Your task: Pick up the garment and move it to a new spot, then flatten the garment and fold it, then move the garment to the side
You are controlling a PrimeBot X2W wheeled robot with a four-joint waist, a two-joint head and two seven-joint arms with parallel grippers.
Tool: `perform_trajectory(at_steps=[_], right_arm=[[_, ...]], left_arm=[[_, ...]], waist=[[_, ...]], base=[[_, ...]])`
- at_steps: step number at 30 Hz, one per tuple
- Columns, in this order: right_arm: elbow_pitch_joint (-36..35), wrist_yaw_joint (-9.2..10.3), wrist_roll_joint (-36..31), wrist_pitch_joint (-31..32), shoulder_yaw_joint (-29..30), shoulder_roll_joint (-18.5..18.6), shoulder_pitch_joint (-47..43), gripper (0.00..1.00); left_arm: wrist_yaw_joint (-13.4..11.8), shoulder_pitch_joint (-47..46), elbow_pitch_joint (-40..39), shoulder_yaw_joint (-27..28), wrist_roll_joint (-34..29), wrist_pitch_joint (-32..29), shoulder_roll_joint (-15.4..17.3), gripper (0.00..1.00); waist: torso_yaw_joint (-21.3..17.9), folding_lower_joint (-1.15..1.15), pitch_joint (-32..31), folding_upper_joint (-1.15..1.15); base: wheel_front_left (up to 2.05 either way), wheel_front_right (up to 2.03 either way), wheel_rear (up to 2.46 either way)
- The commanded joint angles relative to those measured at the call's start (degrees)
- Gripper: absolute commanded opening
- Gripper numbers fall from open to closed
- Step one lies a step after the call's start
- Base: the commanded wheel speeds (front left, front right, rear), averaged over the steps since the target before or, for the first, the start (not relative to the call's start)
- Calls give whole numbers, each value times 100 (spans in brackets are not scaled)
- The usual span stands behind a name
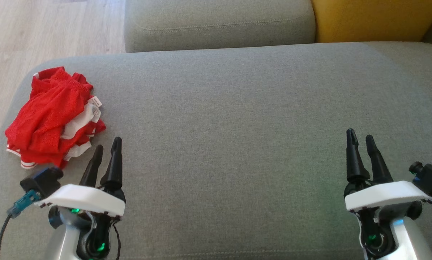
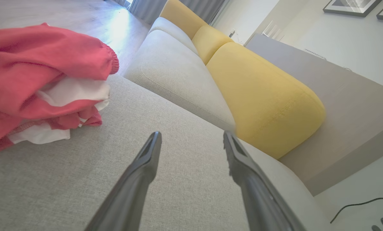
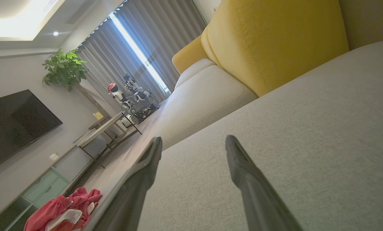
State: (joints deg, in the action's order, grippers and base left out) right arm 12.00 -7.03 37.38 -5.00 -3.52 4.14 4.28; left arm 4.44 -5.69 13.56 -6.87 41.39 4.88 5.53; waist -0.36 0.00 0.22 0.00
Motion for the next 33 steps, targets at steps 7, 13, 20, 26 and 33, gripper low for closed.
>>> perform_trajectory(at_steps=[7,13,20,26,33], right_arm=[[-99,-29,-648,-172,-206,74,315,100],[-21,-31,-1090,-273,-300,65,323,100],[31,-33,-1524,-375,-418,44,324,100],[101,-35,-1919,-476,-488,12,315,100],[177,-38,-2298,-595,-511,-40,293,100]], left_arm=[[-116,-403,-77,-17,-564,191,199,100],[-179,-432,-19,-57,-935,292,250,100],[-225,-439,-9,-115,-1338,392,307,100],[-253,-440,15,-173,-1730,493,347,100],[-264,-411,48,-148,-2082,610,329,100]], waist=[[-4,0,-2,0],[1,0,-8,0],[-6,0,-8,0],[-11,0,-6,0],[-23,0,-10,0]], base=[[0,0,0],[0,0,0],[0,0,0],[0,0,0],[0,0,0]])
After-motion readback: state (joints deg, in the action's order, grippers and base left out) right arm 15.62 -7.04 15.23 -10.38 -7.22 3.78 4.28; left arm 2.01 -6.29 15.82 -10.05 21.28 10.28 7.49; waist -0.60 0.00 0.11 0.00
